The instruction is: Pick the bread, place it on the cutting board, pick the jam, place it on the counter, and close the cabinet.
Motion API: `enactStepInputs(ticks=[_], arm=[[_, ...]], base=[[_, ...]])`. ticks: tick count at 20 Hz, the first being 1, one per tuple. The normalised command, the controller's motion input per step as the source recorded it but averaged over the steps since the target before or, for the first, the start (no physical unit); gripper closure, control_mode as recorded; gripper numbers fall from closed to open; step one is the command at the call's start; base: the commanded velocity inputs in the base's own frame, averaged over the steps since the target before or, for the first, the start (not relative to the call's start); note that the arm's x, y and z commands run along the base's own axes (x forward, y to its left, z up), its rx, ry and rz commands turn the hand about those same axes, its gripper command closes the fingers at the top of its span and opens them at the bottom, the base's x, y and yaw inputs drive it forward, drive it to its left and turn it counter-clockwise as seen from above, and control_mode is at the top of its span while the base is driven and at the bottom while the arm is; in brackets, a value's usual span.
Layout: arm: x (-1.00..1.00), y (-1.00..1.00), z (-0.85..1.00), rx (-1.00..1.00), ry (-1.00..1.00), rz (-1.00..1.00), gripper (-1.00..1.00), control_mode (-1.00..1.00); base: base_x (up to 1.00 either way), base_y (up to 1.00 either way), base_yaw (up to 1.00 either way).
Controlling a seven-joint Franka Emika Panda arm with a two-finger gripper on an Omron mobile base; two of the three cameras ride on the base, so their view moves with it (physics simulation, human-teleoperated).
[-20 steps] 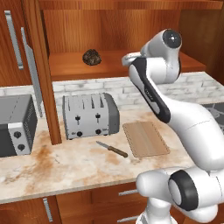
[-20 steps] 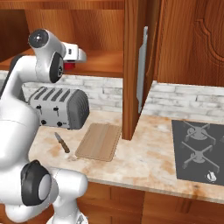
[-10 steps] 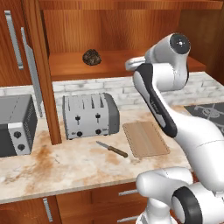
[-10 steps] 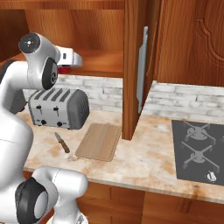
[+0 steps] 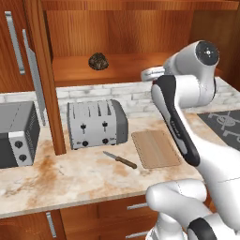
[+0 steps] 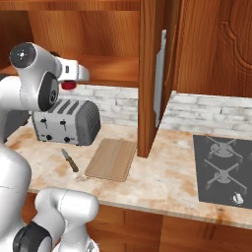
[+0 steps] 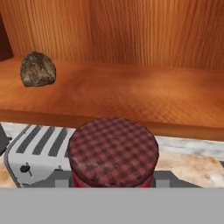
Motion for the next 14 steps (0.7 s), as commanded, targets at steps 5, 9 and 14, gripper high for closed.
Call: enactStepInputs(ticks=[5,9,14], arm=[[-0.49,-0.21,-0.04,0.00,0.00,0.00,1.00,-1.00],[-0.40,-0.24,-0.08,0.00,0.00,0.00,1.00,-1.00],[-0.28,-0.26,-0.11,0.00,0.00,0.00,1.00,-1.00]], base=[[0.00,0.00,0.00],[0.00,0.00,0.00],[0.00,0.00,0.00]])
